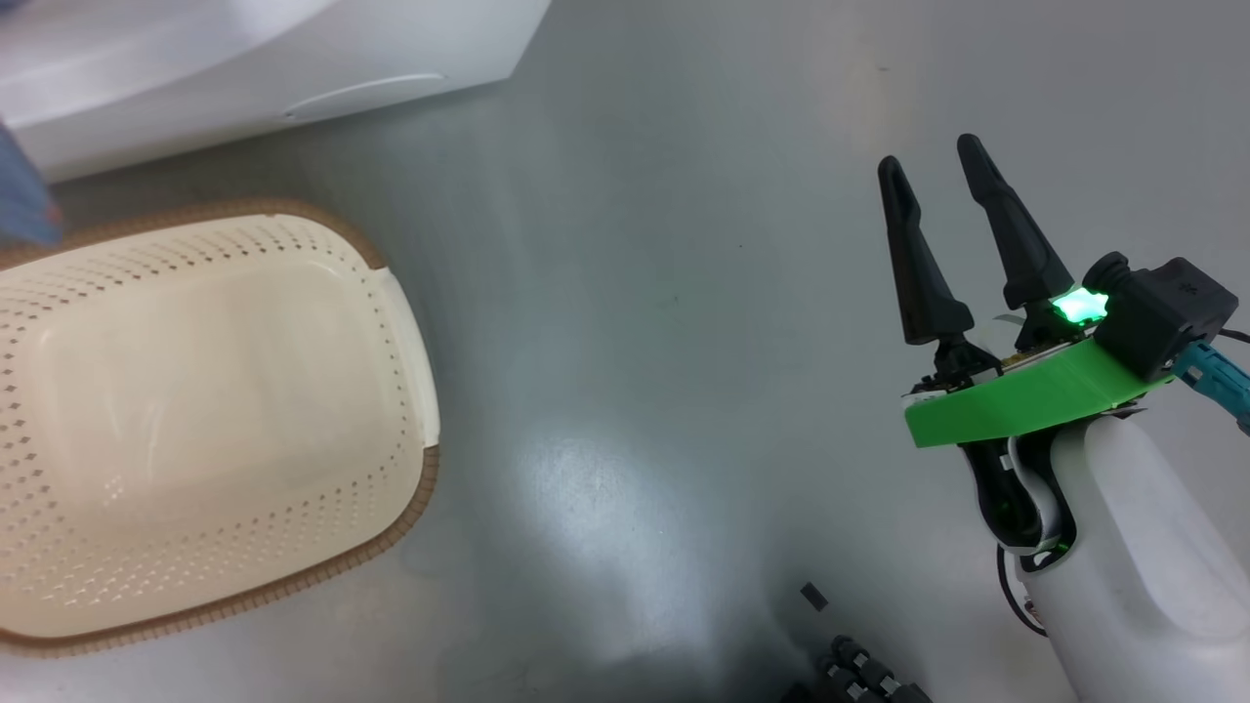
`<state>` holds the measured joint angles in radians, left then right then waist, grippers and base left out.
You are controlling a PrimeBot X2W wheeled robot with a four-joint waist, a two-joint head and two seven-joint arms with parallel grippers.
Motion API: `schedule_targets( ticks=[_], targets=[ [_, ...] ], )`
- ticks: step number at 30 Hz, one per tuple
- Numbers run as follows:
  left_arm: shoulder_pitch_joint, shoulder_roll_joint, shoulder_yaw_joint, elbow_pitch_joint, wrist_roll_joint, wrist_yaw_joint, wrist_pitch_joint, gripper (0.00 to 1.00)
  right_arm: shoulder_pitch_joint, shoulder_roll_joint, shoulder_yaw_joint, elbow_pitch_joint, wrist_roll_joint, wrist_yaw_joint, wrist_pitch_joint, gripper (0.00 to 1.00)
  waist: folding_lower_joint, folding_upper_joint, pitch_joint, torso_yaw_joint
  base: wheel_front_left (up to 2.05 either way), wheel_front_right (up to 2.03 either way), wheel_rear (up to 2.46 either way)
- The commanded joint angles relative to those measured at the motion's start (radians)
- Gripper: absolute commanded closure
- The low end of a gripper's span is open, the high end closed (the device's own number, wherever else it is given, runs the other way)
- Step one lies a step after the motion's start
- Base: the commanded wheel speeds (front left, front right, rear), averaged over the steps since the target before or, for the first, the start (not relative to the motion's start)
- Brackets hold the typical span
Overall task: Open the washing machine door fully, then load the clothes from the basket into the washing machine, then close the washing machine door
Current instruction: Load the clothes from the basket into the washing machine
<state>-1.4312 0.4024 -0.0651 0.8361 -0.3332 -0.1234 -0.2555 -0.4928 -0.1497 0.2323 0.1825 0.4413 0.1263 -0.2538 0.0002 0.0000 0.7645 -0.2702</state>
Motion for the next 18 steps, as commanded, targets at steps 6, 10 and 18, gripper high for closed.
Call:
schedule_targets(
  ticks=[6,10,18],
  targets=[
    [0.049,0.039,0.082,-0.195,-0.011,-0.007,-0.006,1.0,0.008,0.015,0.02,-0.018,-0.007,0.004,-0.008,0.0,-0.0002,0.0,-0.004,-0.015,0.0,0.0,0.0],
    [0.072,0.034,0.057,-0.011,-0.037,-0.007,0.03,0.0,0.015,0.015,0.023,-0.007,-0.006,0.004,-0.008,0.0,-0.0002,0.0,-0.032,-0.016,0.0,0.0,0.0],
    [0.022,0.038,0.012,0.216,-0.032,-0.006,0.174,0.0,0.021,0.013,0.025,0.001,-0.003,0.004,-0.008,0.0,-0.0002,0.0,-0.08,-0.016,0.0,0.0,0.0]
  ],
)
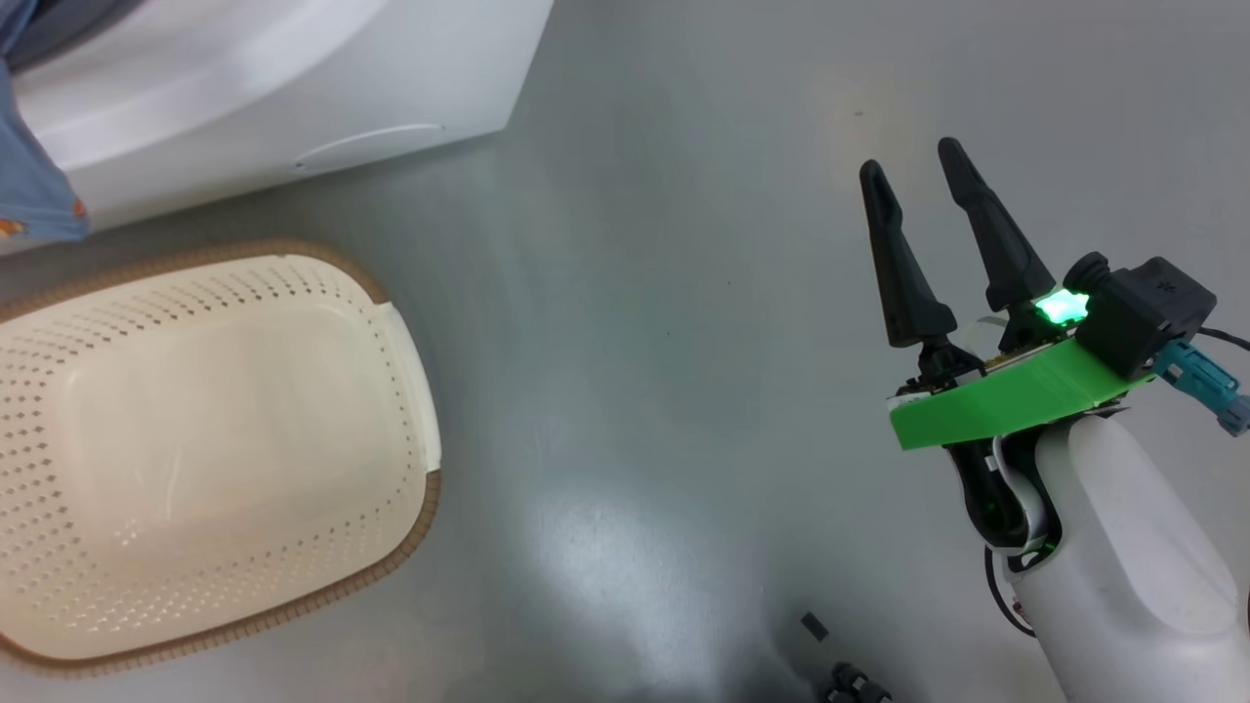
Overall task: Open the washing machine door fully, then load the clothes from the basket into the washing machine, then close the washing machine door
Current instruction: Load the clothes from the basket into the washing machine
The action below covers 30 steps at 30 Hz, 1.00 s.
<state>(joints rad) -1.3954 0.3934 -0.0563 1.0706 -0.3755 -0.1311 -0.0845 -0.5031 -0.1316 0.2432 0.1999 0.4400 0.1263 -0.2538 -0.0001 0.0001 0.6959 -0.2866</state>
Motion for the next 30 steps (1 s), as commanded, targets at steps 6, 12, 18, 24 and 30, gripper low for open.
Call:
schedule_targets(
  ticks=[6,12,18,24,30],
  targets=[
    [-0.011,0.046,-0.012,0.042,-0.001,0.001,-0.015,0.0,0.032,-0.004,0.019,-0.008,0.004,0.004,-0.008,0.0,0.0001,-0.0001,-0.052,0.003,0.0,0.0,0.0],
    [0.05,0.028,-0.043,0.055,-0.014,0.001,-0.108,0.0,0.035,-0.008,0.019,0.001,0.009,0.004,-0.008,0.0,0.0001,-0.0001,-0.104,0.015,0.0,0.0,0.0],
    [0.146,0.008,-0.08,0.039,-0.04,0.001,-0.16,0.0,0.044,-0.017,0.023,0.015,0.015,0.004,-0.008,0.0,0.0001,-0.0001,-0.179,0.036,0.0,0.0,0.0],
    [0.253,-0.027,-0.112,-0.003,-0.062,0.001,-0.175,0.0,0.065,-0.036,0.022,0.035,0.023,0.004,-0.008,0.0,0.0001,-0.0001,-0.265,0.071,0.0,0.0,0.0],
    [0.378,-0.057,-0.11,-0.097,-0.072,0.0,-0.177,0.0,0.091,-0.054,0.023,0.054,0.031,0.004,-0.008,0.0,0.0001,-0.0001,-0.352,0.106,0.0,0.0,0.0]
  ],
)
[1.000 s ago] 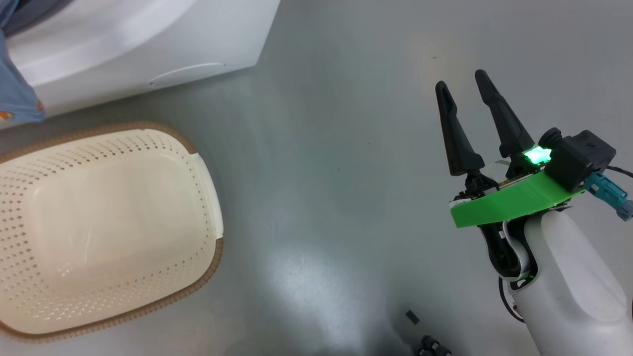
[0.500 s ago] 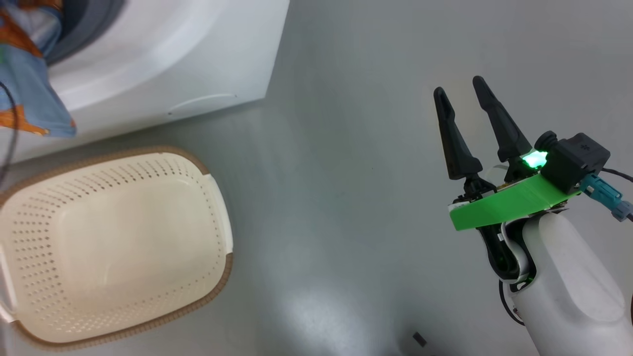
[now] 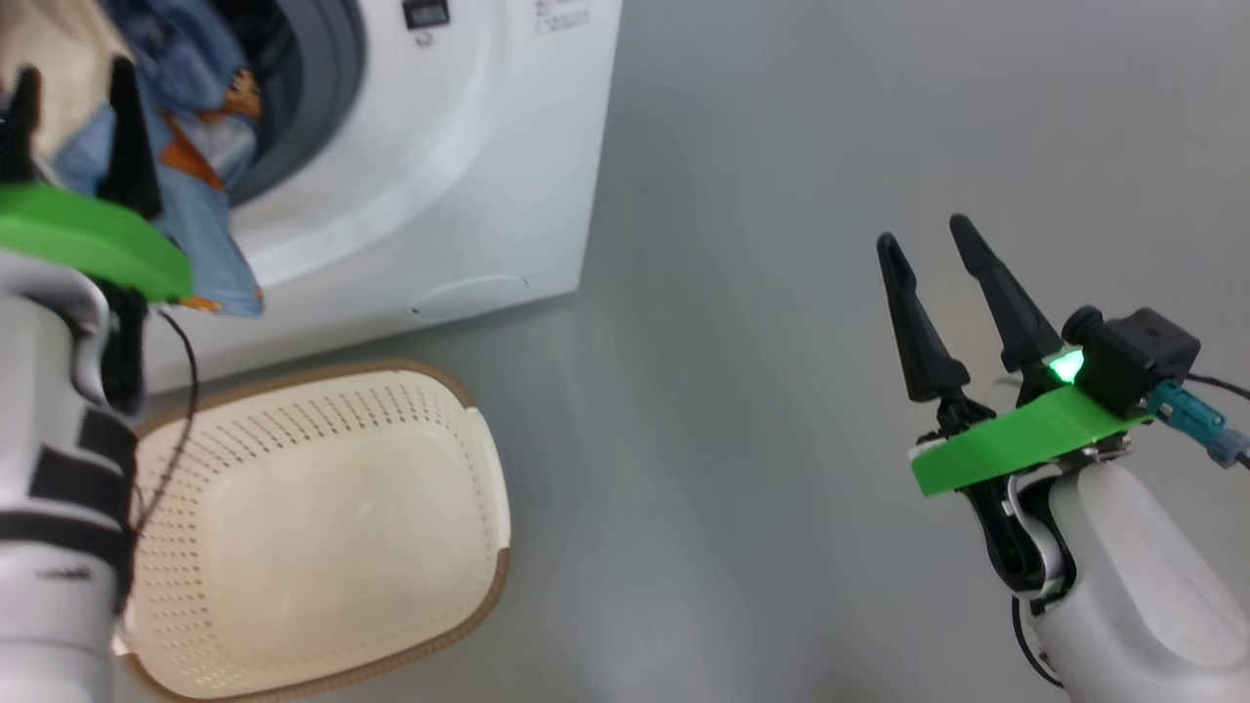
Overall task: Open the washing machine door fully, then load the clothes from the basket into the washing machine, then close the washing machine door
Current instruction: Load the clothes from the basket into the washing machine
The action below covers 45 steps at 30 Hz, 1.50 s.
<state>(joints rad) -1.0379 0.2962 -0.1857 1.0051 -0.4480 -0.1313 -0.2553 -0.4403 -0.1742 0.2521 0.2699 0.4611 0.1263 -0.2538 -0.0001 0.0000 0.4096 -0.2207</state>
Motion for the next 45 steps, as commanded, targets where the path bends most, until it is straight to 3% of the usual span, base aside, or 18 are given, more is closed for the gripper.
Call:
schedule_targets(
  ticks=[1,23,34,45],
  targets=[
    [0.02,0.04,0.019,-0.032,0.001,0.001,-0.006,0.0,0.028,-0.012,0.014,-0.016,0.01,0.004,-0.008,0.0,0.0002,0.0,-0.066,0.04,0.0,0.0,0.0],
    [0.539,-0.069,0.118,-0.427,0.066,0.014,-0.006,0.0,0.125,-0.049,0.008,0.02,0.035,0.004,-0.008,0.0,0.0002,0.0,-0.269,0.122,0.0,0.0,0.0],
    [0.705,-0.099,0.139,-0.575,0.087,0.025,-0.006,0.0,0.145,-0.062,0.018,0.027,0.042,0.004,-0.008,0.0,0.0002,0.0,-0.309,0.14,0.0,0.0,0.0],
    [0.757,-0.12,0.149,-0.613,0.093,0.034,-0.006,0.0,0.149,-0.069,0.028,0.028,0.045,0.004,-0.008,0.0,0.0002,0.0,-0.318,0.144,0.0,0.0,0.0]
  ],
)
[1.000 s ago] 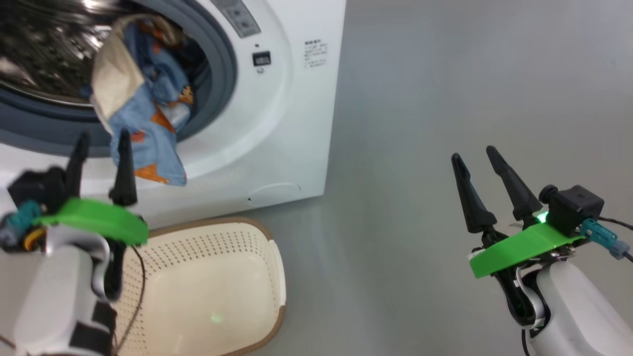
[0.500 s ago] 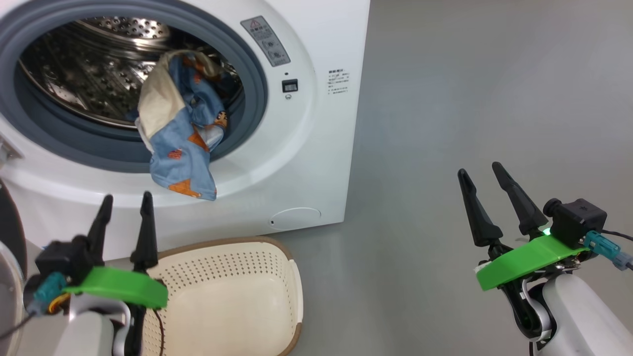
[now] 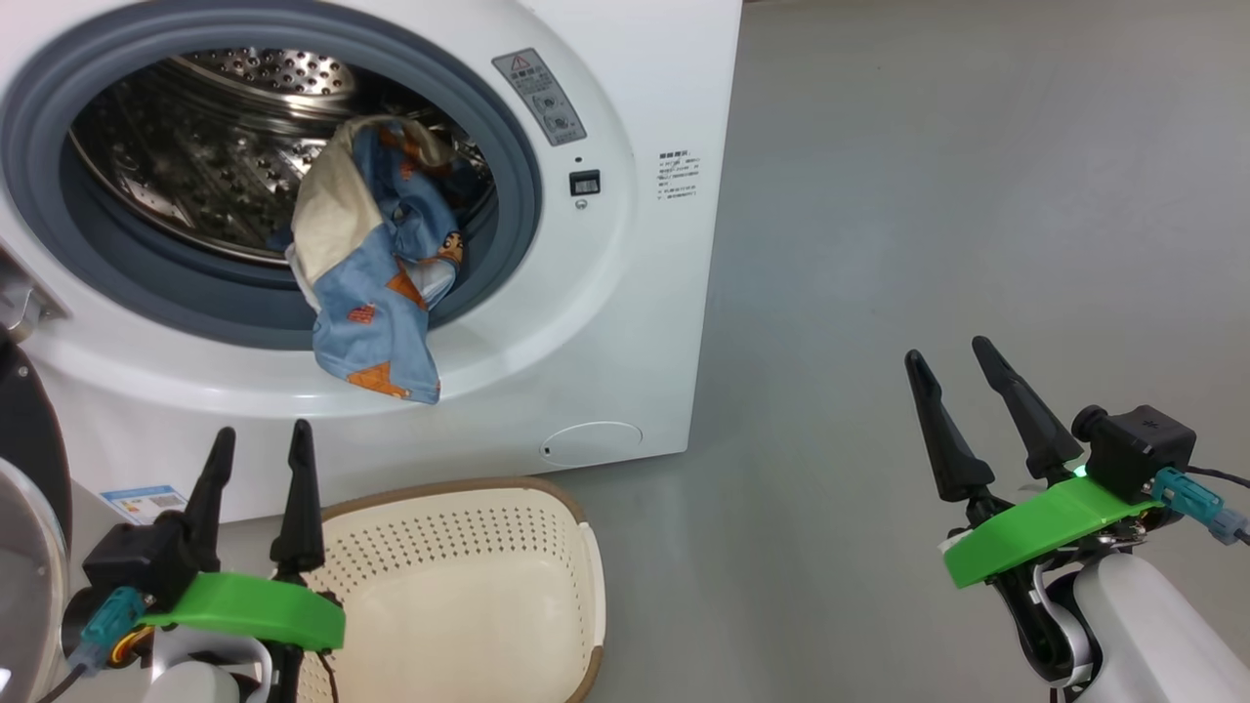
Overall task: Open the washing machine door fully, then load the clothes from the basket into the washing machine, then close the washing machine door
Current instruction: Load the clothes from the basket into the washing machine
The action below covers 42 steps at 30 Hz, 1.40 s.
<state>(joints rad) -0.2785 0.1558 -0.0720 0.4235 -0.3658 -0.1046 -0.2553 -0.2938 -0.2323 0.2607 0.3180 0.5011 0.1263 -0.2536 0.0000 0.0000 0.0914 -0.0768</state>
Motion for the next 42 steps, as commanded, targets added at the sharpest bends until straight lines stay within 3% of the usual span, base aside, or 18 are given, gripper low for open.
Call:
schedule_targets(
  ticks=[1,33,42],
  targets=[
    [0.0,0.019,0.036,-0.032,0.011,0.008,-0.006,0.0,0.003,-0.012,0.021,-0.02,0.006,0.004,-0.008,0.0,0.0,0.0,-0.001,-0.001,0.0,0.0,0.0],
    [0.006,-0.003,0.048,-0.04,0.007,0.012,-0.006,0.0,-0.001,-0.017,0.028,-0.017,0.006,0.004,-0.008,0.0,0.0,0.0,0.001,-0.014,0.0,0.0,0.0],
    [-0.087,0.009,0.043,0.006,-0.006,0.011,0.016,0.0,-0.019,-0.016,0.031,-0.025,0.002,0.004,-0.008,0.0,0.0,0.0,0.041,-0.028,0.0,0.0,0.0]
  ],
)
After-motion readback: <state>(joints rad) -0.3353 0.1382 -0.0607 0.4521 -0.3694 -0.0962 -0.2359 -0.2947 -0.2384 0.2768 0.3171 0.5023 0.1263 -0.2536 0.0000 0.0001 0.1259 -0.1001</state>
